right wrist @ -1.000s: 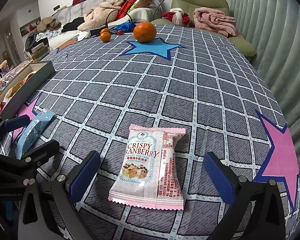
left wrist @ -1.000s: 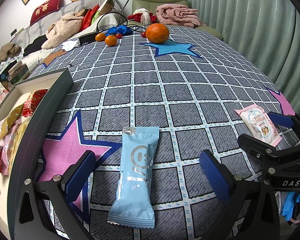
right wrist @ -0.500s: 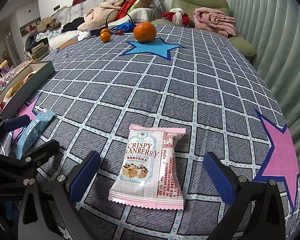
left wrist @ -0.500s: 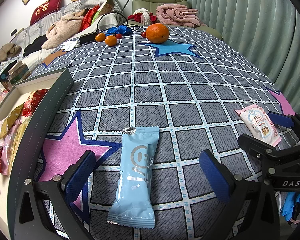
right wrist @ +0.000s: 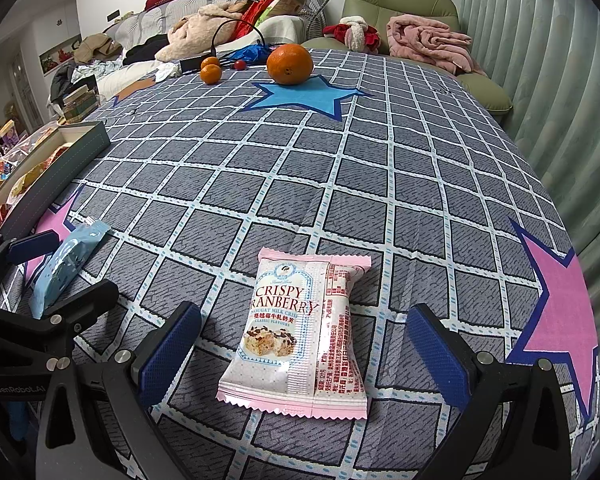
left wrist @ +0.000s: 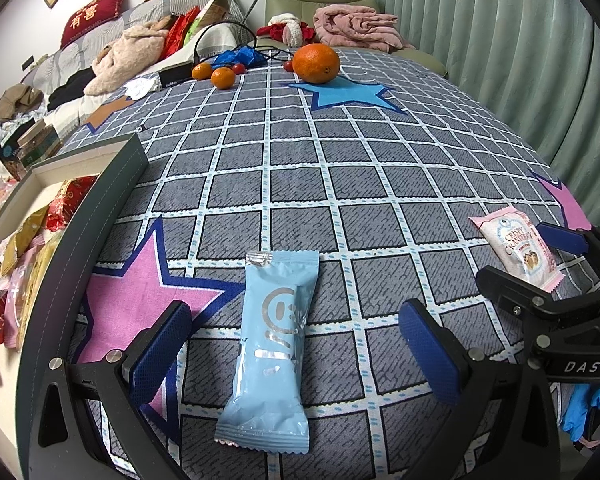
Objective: Organize snacks
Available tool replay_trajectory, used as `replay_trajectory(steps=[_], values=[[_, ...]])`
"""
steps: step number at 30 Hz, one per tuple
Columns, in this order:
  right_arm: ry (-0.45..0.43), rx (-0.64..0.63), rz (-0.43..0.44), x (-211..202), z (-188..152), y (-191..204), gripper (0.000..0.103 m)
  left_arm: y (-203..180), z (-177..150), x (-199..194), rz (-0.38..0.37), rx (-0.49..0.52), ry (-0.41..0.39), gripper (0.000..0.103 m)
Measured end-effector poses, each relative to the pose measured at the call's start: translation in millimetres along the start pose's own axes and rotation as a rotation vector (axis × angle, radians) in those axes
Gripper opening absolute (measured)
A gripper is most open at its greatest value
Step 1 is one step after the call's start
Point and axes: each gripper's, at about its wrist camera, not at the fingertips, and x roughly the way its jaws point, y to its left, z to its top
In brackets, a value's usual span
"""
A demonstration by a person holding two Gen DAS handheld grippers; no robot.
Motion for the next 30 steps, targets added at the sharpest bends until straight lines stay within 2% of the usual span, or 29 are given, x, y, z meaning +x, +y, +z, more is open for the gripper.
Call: replay_trajectory(steps=[4,8,10,11,12,13,14,15,16,18,21,26,30], values=[[0.028,-0.002,0.000,-1,5,-2,0.103,-1,3,-1,0.004,-0.007,0.065,0.103],[0.138,0.004,0.006,6,21,-3,0.103,-4,11,3,0.001,-0.008,0.133,0.102],[0.157,-0.013,0.007,6,24,-1,0.098,-5,12,1,-0.008,-0.004,0.146,0.095],[0.155,-0.026,0.012,4,25,0,0.090,-6,12,-1,-0.013,0.003,0.144,0.091],[0.155,-0.032,0.013,2,25,1,0.078,-8,11,-4,-0.022,0.012,0.138,0.080],[0.150,-0.039,0.014,-2,27,1,0.068,-9,11,-7,-0.028,0.023,0.130,0.064],[0.148,-0.043,0.013,-3,27,2,0.047,-10,11,-8,-0.032,0.029,0.129,0.054],[0.148,-0.044,0.012,-4,27,2,0.042,-11,12,-10,-0.043,0.037,0.127,0.032],[0.153,-0.032,0.029,-5,26,0,0.042,-11,12,-12,-0.054,0.039,0.130,0.025],[0.153,0.005,0.082,-8,24,-6,0.041,-6,10,-15,-0.099,0.006,0.139,0.025],[0.166,0.067,0.163,-12,21,-11,0.041,-2,6,-20,-0.125,-0.008,0.135,0.025],[0.168,0.026,0.124,-12,19,2,0.041,2,3,-22,-0.123,-0.010,0.137,0.025],[0.182,-0.029,0.109,-10,20,13,0.050,0,4,-18,-0.113,0.011,0.144,0.028]])
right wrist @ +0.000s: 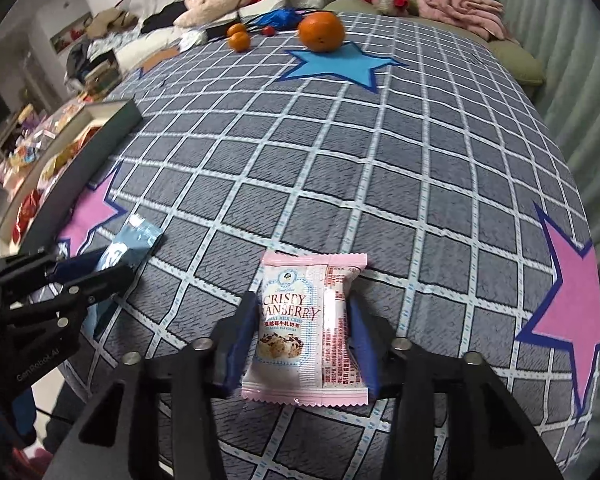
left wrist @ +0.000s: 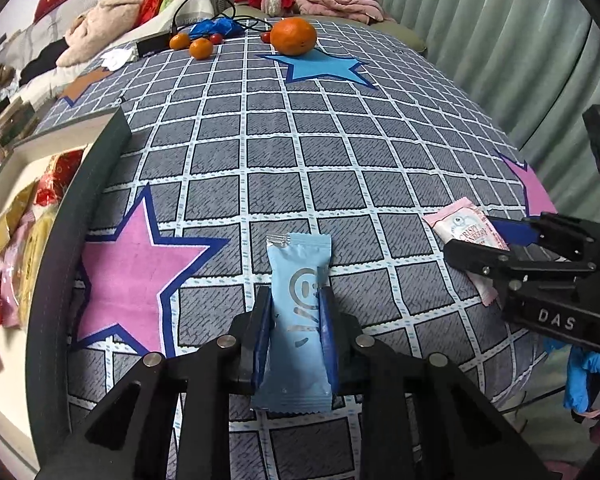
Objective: Organize snacks
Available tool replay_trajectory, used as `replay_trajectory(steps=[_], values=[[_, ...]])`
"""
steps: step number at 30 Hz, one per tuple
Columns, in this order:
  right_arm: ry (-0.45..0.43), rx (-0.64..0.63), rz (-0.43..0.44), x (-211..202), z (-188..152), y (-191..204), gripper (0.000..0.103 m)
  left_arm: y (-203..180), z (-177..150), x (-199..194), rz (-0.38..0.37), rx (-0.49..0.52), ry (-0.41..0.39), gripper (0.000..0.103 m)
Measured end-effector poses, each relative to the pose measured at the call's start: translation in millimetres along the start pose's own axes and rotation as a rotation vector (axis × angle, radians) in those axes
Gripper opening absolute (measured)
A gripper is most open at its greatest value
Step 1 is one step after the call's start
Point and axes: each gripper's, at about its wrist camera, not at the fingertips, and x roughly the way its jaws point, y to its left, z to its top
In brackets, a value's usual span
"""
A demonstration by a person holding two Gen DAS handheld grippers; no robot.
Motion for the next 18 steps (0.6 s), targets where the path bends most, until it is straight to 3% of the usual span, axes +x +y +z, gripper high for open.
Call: replay_trajectory(steps=[3,5,6,8,9,14,18], values=[[0.007,-0.030,-0.038,4,2,4,0.050,-9,4,4,0.001,0.035,0.011,0.051],[0.008,-0.036,-0.052,6,4,5,0.050,-18,3,6,0.039,0.072,0.006,0.053],[0.009,-0.038,-0.059,7,5,5,0.050,-22,2,6,0.053,0.088,-0.002,0.052],[0.008,-0.043,-0.066,6,4,5,0.050,-22,1,5,0.029,0.086,-0.012,0.038],[0.008,-0.040,-0.070,6,4,5,0.044,-21,0,3,0.021,0.083,-0.014,0.025],[0.011,0.010,0.010,-2,2,-2,0.041,-5,2,-8,-0.023,0.023,-0.031,0.025],[-0.012,0.041,0.064,-14,10,1,0.041,10,10,-34,-0.041,-0.016,-0.093,0.025]])
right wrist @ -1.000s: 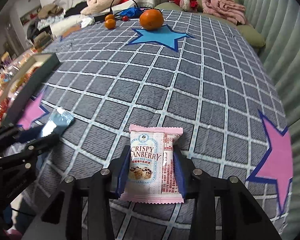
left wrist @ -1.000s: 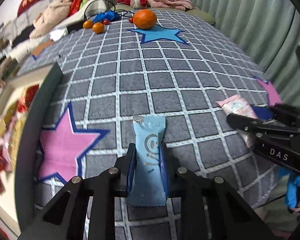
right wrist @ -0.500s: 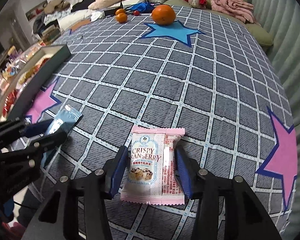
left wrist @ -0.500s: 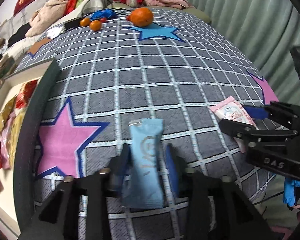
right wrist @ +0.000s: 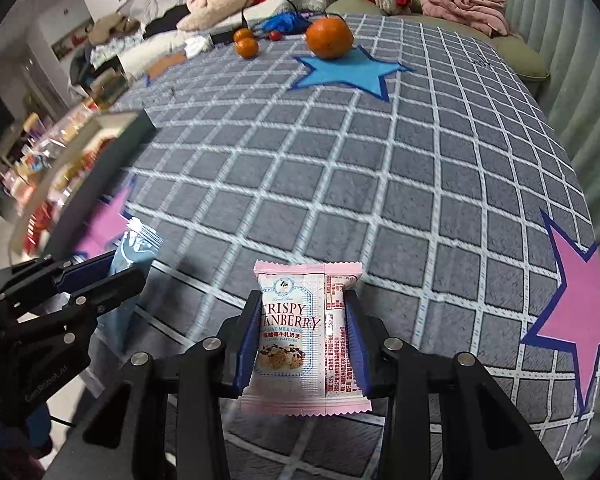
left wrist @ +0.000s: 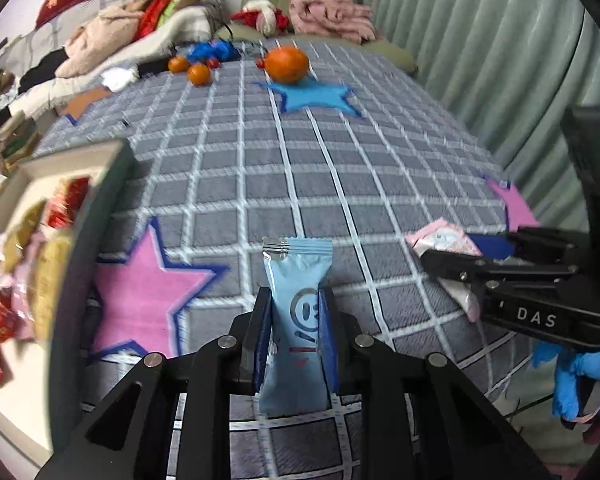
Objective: Organize snacks
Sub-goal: 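Carry both packets over the white tray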
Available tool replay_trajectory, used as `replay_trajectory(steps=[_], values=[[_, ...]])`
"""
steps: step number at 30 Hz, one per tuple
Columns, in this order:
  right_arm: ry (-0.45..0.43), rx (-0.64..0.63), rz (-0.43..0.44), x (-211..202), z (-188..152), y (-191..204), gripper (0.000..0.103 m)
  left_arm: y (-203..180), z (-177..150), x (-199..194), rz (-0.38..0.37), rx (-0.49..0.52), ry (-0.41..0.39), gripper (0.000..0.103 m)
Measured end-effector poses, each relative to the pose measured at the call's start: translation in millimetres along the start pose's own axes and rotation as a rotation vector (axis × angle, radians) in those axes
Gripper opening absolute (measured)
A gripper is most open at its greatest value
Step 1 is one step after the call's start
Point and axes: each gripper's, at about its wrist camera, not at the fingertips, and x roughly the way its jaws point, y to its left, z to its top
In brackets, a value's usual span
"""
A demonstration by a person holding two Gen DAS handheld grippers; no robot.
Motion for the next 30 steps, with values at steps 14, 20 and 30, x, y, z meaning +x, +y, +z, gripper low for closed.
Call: replay_trajectory(steps=[14,20,30], values=[[-0.033,-0.153,0.186,-10,70,116,0.041,123,19,-88,0.163,-0.169,-0.183,0.025],[-0.038,-0.247,0.238,-1,99,178,0.041,190,3,-101,0.220,-0.305,-0.182,0.025],[-0.006,-0.299,0.279,25,132,240,0.042,211,-19,-81,0.240,-0.368,-0.120,0.025]])
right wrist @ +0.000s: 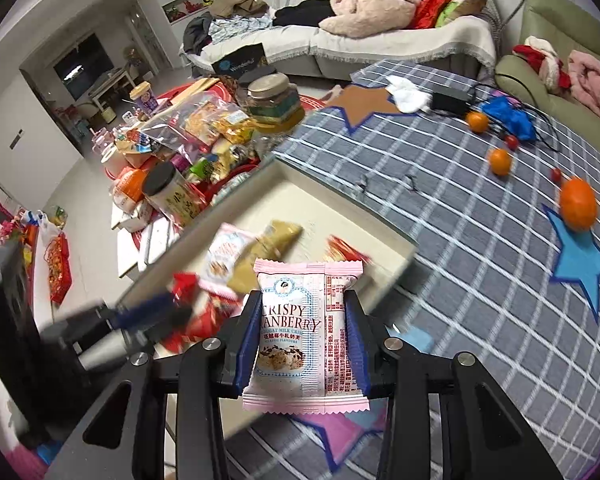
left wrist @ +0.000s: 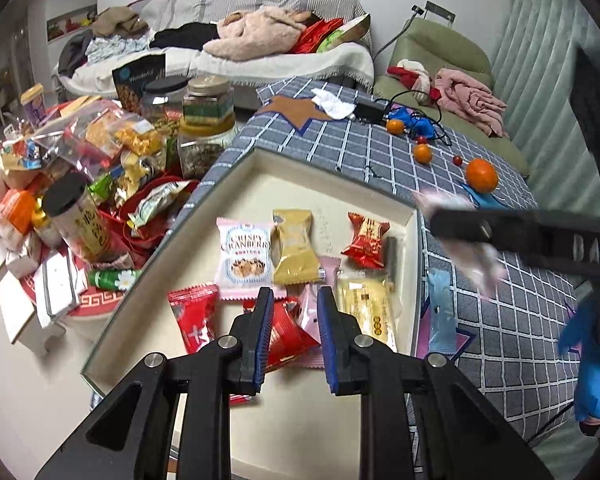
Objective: Organize snacks
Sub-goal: 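Carry both packets over the white tray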
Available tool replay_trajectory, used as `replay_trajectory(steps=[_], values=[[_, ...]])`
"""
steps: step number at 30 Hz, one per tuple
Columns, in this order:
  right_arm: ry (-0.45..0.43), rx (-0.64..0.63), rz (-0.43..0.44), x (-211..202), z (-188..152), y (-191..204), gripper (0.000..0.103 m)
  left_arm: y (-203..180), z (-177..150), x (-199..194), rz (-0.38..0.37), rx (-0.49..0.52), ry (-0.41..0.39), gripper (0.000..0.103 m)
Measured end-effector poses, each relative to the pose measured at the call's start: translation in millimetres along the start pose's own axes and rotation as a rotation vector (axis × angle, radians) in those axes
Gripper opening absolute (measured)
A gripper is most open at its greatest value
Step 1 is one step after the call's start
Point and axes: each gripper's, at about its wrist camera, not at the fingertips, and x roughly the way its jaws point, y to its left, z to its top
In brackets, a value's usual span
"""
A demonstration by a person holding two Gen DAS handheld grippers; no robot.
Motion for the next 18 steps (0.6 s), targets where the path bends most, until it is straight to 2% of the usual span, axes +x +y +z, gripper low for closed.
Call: replay_trajectory(steps=[1,2,3,4,7,9,11,13,14,15,16,17,18], values=[[0.009,-0.008,0.019,6,6,4,0.044,-1,-2,0,0.005,-0.002,0.005,0.025],[0.031,-0.018,0.018,13,8,6,0.060,-2,-3,1,0.007,-0.002,0.011,0.026],[0.040,-0.020,-0.005,16,9,6,0.080,-2,-4,1,0.007,-0.001,0.014,0.028],[0.034,-0.020,-0.076,18,4,3,0.085,-1,-6,1,0.010,0.001,0.013,0.033],[0.052,0.008,-0.197,21,-17,-18,0.086,3,-8,2,0.028,-0.004,0.004,0.045],[0.081,0.071,-0.205,23,-32,-39,0.086,6,-8,5,0.031,-0.021,0.009,0.050],[0.146,0.155,-0.197,36,-50,-62,0.085,6,-8,8,0.033,-0.036,0.018,0.059],[0.177,0.188,-0.186,46,-59,-70,0.085,3,-8,10,0.042,-0.036,0.023,0.070],[0.192,0.198,-0.171,55,-63,-72,0.084,1,-9,10,0.049,-0.031,0.024,0.072],[0.196,0.184,-0.179,60,-64,-70,0.076,-1,-10,10,0.057,-0.026,0.026,0.077],[0.175,0.117,-0.230,60,-63,-62,0.067,-2,-10,9,0.064,-0.021,0.026,0.079],[0.171,0.036,-0.276,62,-62,-53,0.036,-3,-10,9,0.069,-0.019,0.025,0.079],[0.168,-0.025,-0.296,62,-63,-46,0.024,-3,-10,9,0.071,-0.018,0.024,0.079]])
